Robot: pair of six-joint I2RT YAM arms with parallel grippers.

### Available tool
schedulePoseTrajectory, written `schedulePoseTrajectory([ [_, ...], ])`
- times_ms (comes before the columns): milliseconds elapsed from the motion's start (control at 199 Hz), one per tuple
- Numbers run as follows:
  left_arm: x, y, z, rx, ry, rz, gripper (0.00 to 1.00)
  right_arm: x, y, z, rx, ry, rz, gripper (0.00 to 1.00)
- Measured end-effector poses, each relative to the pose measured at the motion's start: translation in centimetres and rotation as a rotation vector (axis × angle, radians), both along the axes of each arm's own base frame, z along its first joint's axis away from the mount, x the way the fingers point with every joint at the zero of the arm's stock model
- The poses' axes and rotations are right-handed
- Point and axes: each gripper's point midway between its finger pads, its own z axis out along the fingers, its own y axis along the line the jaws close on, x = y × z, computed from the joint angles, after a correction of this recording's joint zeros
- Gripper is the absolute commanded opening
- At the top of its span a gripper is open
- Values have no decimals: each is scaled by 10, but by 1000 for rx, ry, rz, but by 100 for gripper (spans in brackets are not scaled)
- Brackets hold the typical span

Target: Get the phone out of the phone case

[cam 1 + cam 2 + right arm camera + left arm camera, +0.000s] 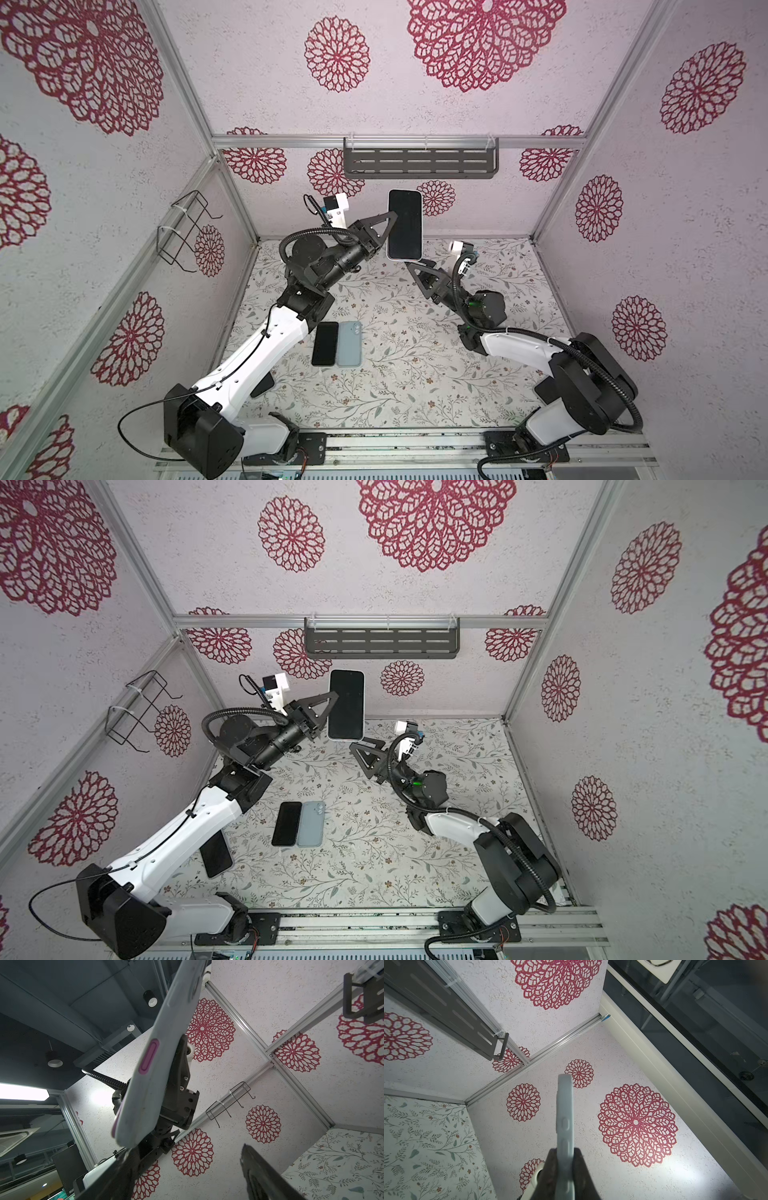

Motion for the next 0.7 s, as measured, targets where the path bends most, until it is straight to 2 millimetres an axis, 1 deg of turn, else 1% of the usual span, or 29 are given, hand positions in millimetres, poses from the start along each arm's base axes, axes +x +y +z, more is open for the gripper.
schedulePoseTrajectory([
  [703, 0, 0, 0, 0, 1, 1, 0, -7, 6, 0, 4, 7, 29, 81],
])
